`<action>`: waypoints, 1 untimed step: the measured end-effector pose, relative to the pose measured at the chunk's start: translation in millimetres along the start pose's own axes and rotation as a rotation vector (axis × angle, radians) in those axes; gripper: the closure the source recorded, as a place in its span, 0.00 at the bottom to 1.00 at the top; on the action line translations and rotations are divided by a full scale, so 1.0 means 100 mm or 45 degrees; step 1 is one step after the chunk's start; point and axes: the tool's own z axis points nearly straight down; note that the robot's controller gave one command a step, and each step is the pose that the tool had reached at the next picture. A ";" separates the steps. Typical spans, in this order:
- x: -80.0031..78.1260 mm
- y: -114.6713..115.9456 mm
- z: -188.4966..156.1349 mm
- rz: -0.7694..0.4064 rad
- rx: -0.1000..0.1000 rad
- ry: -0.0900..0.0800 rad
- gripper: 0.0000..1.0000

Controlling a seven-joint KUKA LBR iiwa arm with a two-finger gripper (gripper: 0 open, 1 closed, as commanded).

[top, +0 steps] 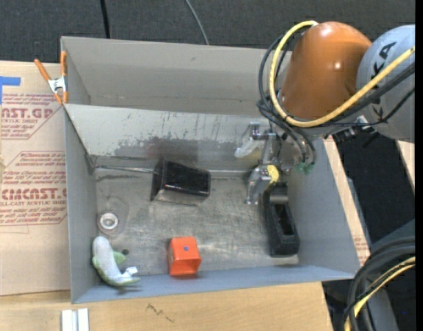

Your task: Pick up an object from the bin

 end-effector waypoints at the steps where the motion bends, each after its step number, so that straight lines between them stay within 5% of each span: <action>1: 0.21 0.15 0.33 -0.110 -0.002 0.021 0.00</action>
Offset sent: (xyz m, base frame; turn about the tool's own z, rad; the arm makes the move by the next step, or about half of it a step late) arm -0.0050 0.0207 -0.1282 -0.0133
